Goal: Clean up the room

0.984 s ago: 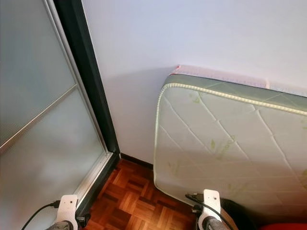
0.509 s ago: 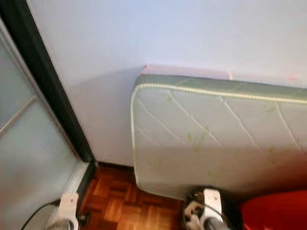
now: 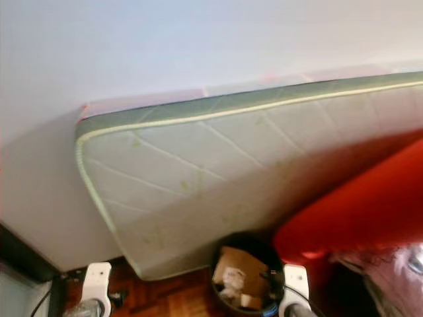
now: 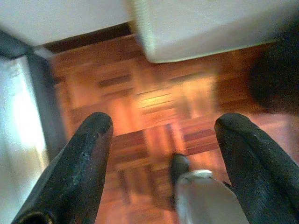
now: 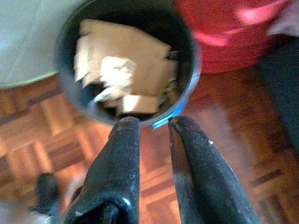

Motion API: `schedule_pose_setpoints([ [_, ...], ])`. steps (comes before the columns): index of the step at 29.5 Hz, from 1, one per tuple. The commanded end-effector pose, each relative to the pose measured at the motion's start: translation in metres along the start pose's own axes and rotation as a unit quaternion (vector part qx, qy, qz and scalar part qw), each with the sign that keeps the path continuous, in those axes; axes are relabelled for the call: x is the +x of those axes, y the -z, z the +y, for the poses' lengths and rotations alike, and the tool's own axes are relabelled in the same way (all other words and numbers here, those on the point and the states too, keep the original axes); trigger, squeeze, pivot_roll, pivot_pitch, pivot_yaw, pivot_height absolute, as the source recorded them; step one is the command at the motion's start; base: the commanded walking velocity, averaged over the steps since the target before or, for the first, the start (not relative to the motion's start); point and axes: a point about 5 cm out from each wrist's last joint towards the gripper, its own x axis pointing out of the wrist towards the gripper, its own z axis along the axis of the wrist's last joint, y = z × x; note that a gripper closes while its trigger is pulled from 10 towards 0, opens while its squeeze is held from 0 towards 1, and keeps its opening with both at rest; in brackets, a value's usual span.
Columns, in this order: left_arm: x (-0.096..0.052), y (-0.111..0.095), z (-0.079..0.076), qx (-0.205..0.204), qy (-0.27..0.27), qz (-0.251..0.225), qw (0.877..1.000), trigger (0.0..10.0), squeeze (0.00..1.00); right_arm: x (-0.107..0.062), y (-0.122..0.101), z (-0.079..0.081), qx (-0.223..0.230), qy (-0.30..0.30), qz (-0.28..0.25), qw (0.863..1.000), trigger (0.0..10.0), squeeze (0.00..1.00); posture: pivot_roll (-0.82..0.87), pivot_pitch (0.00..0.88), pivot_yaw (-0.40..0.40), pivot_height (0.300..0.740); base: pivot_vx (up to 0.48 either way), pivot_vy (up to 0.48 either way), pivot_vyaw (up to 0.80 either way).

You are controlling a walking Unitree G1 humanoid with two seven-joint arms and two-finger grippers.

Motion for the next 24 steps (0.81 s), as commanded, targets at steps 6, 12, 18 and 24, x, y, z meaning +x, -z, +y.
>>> schedule_pose_setpoints([
  [6,-0.0024,0.0122,0.0071,0.010,-0.007,0.018,1.000,10.0,0.00,0.0000,0.0058,0.0047,-0.004,-0.006,0.010,1.000,10.0,0.00,0.05,0.000,-0.034,0.740,0.000,0.000,-0.79],
  [12,-0.0026,0.0133,0.0071,0.012,-0.007,0.019,1.000,10.0,0.00,-0.0003,0.0073,0.0046,-0.005,-0.008,0.013,1.000,10.0,0.00,0.05,0.000,-0.037,0.740,0.000,0.000,-0.79],
  [18,-0.0028,0.0149,0.0055,0.014,-0.004,0.020,1.000,10.0,0.00,-0.0008,0.0086,0.0026,-0.007,-0.006,0.014,1.000,10.0,0.00,0.05,0.000,-0.047,0.740,0.000,0.000,-0.79],
  [24,-0.0030,0.0159,0.0050,0.017,-0.002,0.021,1.000,10.0,0.00,-0.0011,0.0097,0.0021,-0.010,-0.008,0.016,1.000,10.0,0.00,0.05,0.000,-0.048,0.740,0.000,0.000,-0.79],
])
